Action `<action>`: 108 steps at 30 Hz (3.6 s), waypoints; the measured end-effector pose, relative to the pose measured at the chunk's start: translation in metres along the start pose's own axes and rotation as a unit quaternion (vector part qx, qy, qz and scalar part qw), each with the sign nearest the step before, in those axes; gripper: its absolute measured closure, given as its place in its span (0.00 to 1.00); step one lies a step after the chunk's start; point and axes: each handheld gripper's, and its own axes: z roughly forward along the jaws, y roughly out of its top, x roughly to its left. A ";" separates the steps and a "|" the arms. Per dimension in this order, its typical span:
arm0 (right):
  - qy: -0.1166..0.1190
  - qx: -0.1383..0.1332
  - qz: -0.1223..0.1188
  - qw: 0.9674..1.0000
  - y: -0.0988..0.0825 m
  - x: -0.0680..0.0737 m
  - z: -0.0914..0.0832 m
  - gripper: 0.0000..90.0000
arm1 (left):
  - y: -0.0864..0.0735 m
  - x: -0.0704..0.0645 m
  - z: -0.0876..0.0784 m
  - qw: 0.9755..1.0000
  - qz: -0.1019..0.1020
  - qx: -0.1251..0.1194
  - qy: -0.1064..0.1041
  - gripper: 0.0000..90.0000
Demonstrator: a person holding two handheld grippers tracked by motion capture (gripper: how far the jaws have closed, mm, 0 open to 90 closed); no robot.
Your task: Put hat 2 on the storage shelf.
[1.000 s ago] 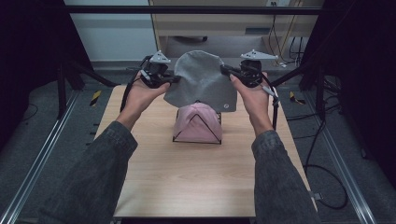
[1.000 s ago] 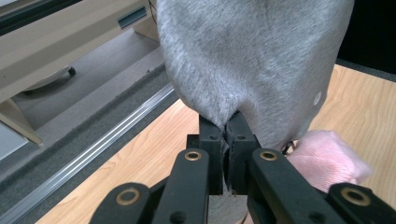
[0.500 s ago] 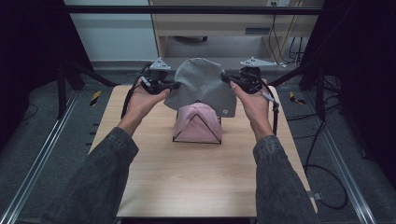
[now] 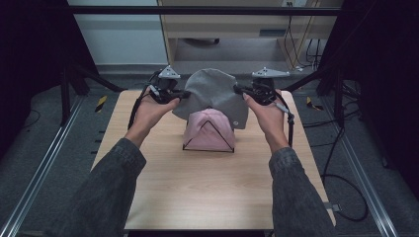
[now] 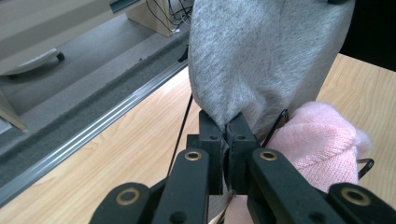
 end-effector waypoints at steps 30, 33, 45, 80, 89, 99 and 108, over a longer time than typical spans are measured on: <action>-0.005 0.050 0.014 0.999 -0.041 0.004 0.019 0.95 | -0.050 -0.002 0.021 0.999 -0.032 0.043 -0.011 0.97; -0.002 0.053 0.011 0.999 -0.041 0.004 0.019 0.95 | -0.052 -0.002 0.021 0.998 -0.027 0.049 0.000 0.97; 0.007 0.064 0.004 0.998 -0.050 0.010 0.023 0.95 | -0.066 -0.001 0.026 0.997 -0.039 0.066 0.006 0.97; -0.026 0.061 0.013 0.998 -0.053 0.022 -0.003 0.32 | -0.079 -0.013 -0.002 0.996 -0.074 0.040 0.025 0.23; -0.035 0.050 0.014 0.998 -0.054 0.026 -0.030 0.21 | -0.086 -0.025 -0.027 0.997 -0.072 0.011 0.004 0.10; -0.042 0.050 0.010 0.998 -0.065 0.028 -0.052 0.15 | -0.100 -0.047 -0.040 0.998 -0.053 0.014 -0.015 0.08; -0.033 0.074 -0.006 0.997 -0.098 0.039 -0.072 0.12 | -0.126 -0.063 -0.046 0.998 -0.031 0.038 -0.031 0.07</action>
